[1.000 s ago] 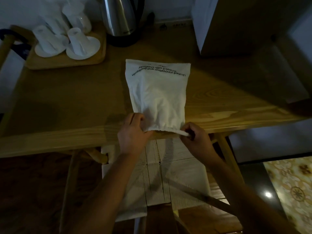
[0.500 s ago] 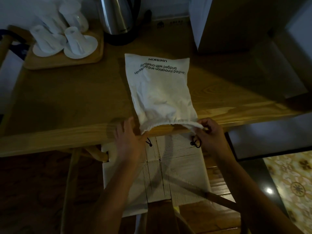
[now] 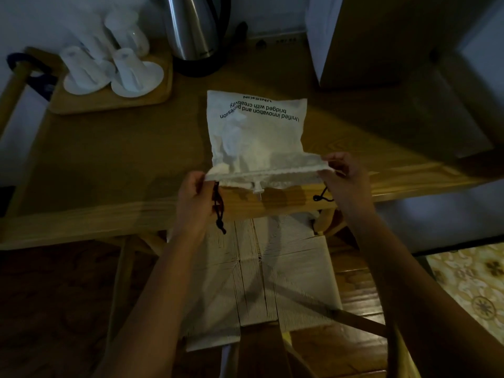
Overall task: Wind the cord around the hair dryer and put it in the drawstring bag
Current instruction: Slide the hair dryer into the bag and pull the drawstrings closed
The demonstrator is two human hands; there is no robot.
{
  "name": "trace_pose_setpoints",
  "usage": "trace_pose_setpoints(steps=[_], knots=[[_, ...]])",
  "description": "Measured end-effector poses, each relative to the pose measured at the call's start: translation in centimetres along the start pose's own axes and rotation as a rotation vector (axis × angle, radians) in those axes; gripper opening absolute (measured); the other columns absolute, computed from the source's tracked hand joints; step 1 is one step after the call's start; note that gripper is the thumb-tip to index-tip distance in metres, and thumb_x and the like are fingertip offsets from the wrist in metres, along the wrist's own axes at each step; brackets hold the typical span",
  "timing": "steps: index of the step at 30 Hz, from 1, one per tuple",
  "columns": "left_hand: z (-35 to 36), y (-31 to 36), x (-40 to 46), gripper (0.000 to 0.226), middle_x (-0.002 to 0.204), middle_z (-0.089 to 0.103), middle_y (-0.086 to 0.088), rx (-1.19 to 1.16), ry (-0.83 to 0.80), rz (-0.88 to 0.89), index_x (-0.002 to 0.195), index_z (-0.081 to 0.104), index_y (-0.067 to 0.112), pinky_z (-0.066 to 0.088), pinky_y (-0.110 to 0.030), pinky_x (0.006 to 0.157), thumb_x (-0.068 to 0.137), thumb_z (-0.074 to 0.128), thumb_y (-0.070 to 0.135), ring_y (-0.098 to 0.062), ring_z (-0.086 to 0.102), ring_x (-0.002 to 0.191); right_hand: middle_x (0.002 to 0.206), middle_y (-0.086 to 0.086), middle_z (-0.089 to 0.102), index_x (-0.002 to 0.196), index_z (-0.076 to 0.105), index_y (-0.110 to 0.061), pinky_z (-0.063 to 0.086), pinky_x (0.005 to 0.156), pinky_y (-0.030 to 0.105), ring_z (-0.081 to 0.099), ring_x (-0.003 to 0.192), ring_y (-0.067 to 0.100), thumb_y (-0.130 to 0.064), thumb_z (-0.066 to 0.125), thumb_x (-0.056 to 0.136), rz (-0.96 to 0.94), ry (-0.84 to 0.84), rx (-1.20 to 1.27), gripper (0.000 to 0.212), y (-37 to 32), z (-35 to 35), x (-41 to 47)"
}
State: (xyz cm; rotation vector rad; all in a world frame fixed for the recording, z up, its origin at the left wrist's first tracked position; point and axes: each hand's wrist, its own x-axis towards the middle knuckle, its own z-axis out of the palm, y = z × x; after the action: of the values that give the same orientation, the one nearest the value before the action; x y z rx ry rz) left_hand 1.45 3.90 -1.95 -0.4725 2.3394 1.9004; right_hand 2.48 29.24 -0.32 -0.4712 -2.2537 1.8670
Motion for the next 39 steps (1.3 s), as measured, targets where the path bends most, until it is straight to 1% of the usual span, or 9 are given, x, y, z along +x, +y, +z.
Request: trace_pose_setpoints(steps=[4,6,10,14,17,22,29,32,39], knots=[[0.6,-1.5,0.5,0.008,0.092,0.064,-0.006,-0.019,-0.101,-0.221,0.09,0.054,0.022,0.057,-0.042,0.074,0.095,0.047,0.021,-0.023,0.065,0.086,0.106,0.009,0.061,0.11,0.058,-0.013,0.045,0.056,0.018,0.056,0.082,0.012,-0.008,0.06,0.085,0.107,-0.024,-0.267,0.025,1.4,0.6,0.6],[0.6,-2.4,0.7,0.008,0.1,0.064,-0.01,-0.027,-0.114,-0.265,0.091,0.054,0.023,0.053,-0.049,0.085,0.095,0.047,0.023,-0.025,0.066,0.092,0.114,0.009,0.056,0.12,0.05,-0.017,0.049,0.074,0.028,0.055,0.102,0.025,-0.019,0.064,0.08,0.113,-0.112,-0.595,0.042,2.4,0.7,0.3],[0.6,-2.9,1.0,0.01,0.093,0.066,-0.004,-0.15,-0.081,-0.254,0.099,0.053,0.019,0.055,-0.027,0.055,0.091,0.056,0.022,-0.009,0.07,0.065,0.133,0.015,0.042,0.134,0.035,-0.026,0.033,0.099,0.053,0.038,0.123,0.035,-0.059,0.066,0.063,-0.343,-0.165,-1.056,0.083,3.5,2.9,-1.9],[1.6,-3.2,1.2,0.037,0.095,0.066,-0.004,0.09,-0.037,-0.176,0.112,0.055,0.012,0.052,-0.026,0.058,0.079,0.07,0.019,-0.011,0.066,0.072,0.116,0.011,0.056,0.118,0.053,-0.02,0.035,0.092,0.046,0.05,0.11,0.031,-0.065,0.06,0.059,-0.531,-0.159,-1.042,0.075,3.8,6.2,-3.0],[1.7,-3.3,1.3,0.04,0.097,0.064,-0.004,0.141,-0.025,-0.175,0.117,0.056,0.013,0.052,-0.034,0.072,0.08,0.069,0.019,-0.015,0.062,0.081,0.1,0.006,0.065,0.105,0.059,-0.019,0.037,0.086,0.044,0.058,0.096,0.029,-0.067,0.051,0.061,-0.523,-0.164,-1.053,0.066,3.7,6.9,-2.2],[1.1,-3.3,1.4,0.026,0.093,0.062,0.002,0.213,-0.04,-0.112,0.102,0.058,0.021,0.047,-0.025,0.061,0.079,0.07,0.024,-0.01,0.059,0.078,0.085,0.005,0.073,0.093,0.067,-0.014,0.046,0.08,0.042,0.066,0.08,0.027,-0.048,0.06,0.068,-0.599,-0.261,-0.983,0.042,3.9,6.6,-1.5],[-0.4,-2.9,1.6,0.019,0.087,0.063,0.009,0.39,-0.228,0.064,0.1,0.065,0.021,0.042,-0.016,0.06,0.081,0.067,0.018,-0.005,0.058,0.08,0.085,-0.01,0.066,0.109,0.065,-0.017,0.037,0.056,-0.002,0.053,0.063,-0.013,-0.013,0.068,0.077,-0.252,-0.498,-0.556,0.032,2.2,5.5,0.7],[-1.3,-1.7,2.2,0.022,0.091,0.064,0.007,0.459,-0.402,0.081,0.099,0.065,0.023,0.047,-0.024,0.069,0.08,0.066,0.012,-0.01,0.06,0.085,0.103,0.009,0.071,0.116,0.062,-0.008,0.032,0.06,-0.004,0.054,0.076,0.001,-0.009,0.065,0.08,-0.325,-0.523,-0.624,0.036,2.1,4.9,1.0],[-1.9,-0.6,2.1,0.035,0.101,0.065,-0.002,0.652,-0.478,0.148,0.116,0.062,0.01,0.051,-0.032,0.078,0.081,0.064,0.005,-0.018,0.061,0.09,0.086,0.01,0.071,0.1,0.07,-0.015,0.038,0.057,0.009,0.062,0.072,0.02,-0.014,0.07,0.078,-0.262,-0.512,-0.433,0.022,1.4,4.1,1.7]])
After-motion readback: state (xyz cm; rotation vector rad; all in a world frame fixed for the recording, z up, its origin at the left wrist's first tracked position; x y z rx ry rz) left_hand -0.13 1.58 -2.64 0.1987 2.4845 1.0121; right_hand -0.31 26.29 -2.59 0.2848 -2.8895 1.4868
